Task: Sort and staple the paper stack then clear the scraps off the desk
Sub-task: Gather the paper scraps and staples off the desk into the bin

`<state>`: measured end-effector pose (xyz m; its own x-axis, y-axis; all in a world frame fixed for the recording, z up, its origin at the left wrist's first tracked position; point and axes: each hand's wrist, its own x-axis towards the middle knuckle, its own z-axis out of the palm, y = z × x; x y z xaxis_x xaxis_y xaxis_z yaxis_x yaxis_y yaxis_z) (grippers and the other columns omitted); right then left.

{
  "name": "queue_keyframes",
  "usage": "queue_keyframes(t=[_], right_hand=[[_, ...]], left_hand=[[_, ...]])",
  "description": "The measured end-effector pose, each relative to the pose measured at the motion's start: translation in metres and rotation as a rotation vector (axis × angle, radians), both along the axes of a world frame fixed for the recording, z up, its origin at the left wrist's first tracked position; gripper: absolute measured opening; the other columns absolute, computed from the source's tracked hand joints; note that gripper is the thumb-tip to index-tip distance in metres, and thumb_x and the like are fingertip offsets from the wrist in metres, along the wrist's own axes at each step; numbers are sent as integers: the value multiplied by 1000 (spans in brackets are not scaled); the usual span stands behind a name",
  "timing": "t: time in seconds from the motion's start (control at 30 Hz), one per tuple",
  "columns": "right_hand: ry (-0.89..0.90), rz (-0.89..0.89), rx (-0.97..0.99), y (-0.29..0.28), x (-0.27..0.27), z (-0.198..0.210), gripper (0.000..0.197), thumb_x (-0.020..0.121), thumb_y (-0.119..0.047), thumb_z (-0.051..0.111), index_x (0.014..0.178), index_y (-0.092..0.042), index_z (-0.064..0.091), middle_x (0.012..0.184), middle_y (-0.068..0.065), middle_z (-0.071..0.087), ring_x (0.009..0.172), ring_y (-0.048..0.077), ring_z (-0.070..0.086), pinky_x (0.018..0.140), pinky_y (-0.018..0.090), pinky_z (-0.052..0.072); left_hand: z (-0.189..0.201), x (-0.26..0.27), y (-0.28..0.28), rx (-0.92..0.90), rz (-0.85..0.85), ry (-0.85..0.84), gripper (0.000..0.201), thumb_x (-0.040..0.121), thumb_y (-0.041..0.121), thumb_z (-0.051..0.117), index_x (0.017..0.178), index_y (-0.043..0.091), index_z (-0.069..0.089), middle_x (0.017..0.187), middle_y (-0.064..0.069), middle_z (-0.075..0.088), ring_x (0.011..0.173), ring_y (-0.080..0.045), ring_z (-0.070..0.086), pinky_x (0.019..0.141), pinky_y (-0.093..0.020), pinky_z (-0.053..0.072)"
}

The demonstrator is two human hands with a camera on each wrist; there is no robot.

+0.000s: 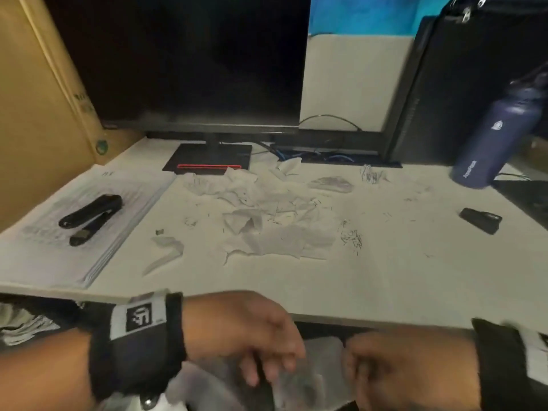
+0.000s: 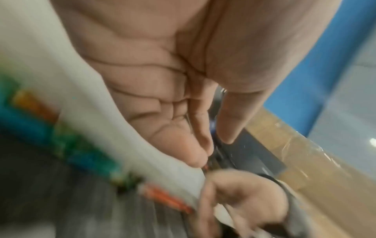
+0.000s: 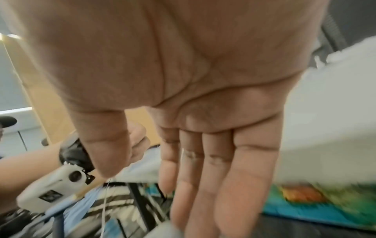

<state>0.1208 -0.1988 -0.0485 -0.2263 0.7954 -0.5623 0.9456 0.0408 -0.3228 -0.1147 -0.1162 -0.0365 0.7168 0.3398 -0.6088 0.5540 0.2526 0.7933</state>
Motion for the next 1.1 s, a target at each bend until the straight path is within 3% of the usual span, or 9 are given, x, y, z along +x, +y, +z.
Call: queue_keyframes(t=[0.07, 0.13, 0.23, 0.37, 0.47, 0.63, 0.87, 1.0, 1.1], right_hand=[[203, -15, -68, 26, 13, 37, 20, 84, -44, 63, 100, -32, 65, 92, -11, 70, 79, 3, 63, 74, 19, 49], [193, -30, 43, 53, 20, 56, 22, 80, -48, 64, 93, -30, 65, 88, -7, 70, 77, 8, 66, 75, 26, 53], [-54, -115, 312, 99, 15, 57, 23, 86, -50, 61, 91, -27, 61, 89, -6, 65, 82, 14, 60, 81, 33, 53], [-264, -114, 373, 140, -9, 40, 44, 89, -53, 57, 119, -21, 57, 120, 2, 62, 102, 19, 58, 88, 32, 48], [-298, -59, 256, 149, -27, 24, 83, 80, -64, 57, 150, -32, 26, 151, 4, 36, 127, 28, 50, 103, 41, 45], [-385, 100, 218, 144, -38, 7, 47, 91, -37, 51, 137, -37, 43, 135, 5, 43, 115, 31, 55, 93, 40, 50], [-275, 30, 333, 152, -27, 4, 39, 91, -27, 60, 130, -25, 57, 125, -1, 57, 114, 20, 55, 86, 24, 42], [-177, -56, 381, 157, -20, 9, 32, 93, -20, 50, 121, -26, 63, 124, -1, 61, 113, 20, 57, 91, 24, 44], [-116, -65, 464, 161, -16, 23, 31, 94, -19, 43, 113, -21, 66, 115, 0, 65, 106, 22, 60, 89, 27, 47]], left_hand=[[24, -33, 34, 481, 62, 112, 9, 90, 29, 68, 97, 27, 71, 90, 7, 70, 76, -10, 63, 63, -28, 53], [47, -66, 66, 961, 19, 492, 18, 91, 42, 64, 109, 41, 62, 104, 14, 67, 90, -7, 62, 80, -26, 53], [38, -107, 98, 1097, -88, 1026, 61, 86, 66, 52, 143, 47, 37, 137, 5, 52, 111, -16, 61, 93, -27, 51], [19, -114, 107, 970, -173, 984, 56, 91, 53, 57, 143, 33, 48, 138, 6, 54, 80, -5, 63, 77, -22, 50], [14, -104, 112, 1141, -228, 993, 22, 93, 41, 54, 93, 21, 63, 84, 9, 57, 76, -11, 52, 71, -25, 39], [13, -87, 122, 1171, -330, 1047, 25, 96, 22, 44, 112, 16, 62, 117, -3, 63, 107, -25, 61, 83, -30, 45], [32, -44, 138, 1256, -27, 740, 36, 86, -1, 47, 109, 24, 58, 119, 2, 62, 105, -20, 59, 86, -26, 48], [28, -16, 136, 1208, 39, 598, 40, 88, 17, 54, 126, 28, 51, 129, -1, 55, 110, -20, 57, 90, -32, 49], [14, -7, 139, 1148, -85, 685, 86, 75, 60, 67, 148, 38, 27, 142, -2, 44, 125, -26, 50, 100, -41, 47]])
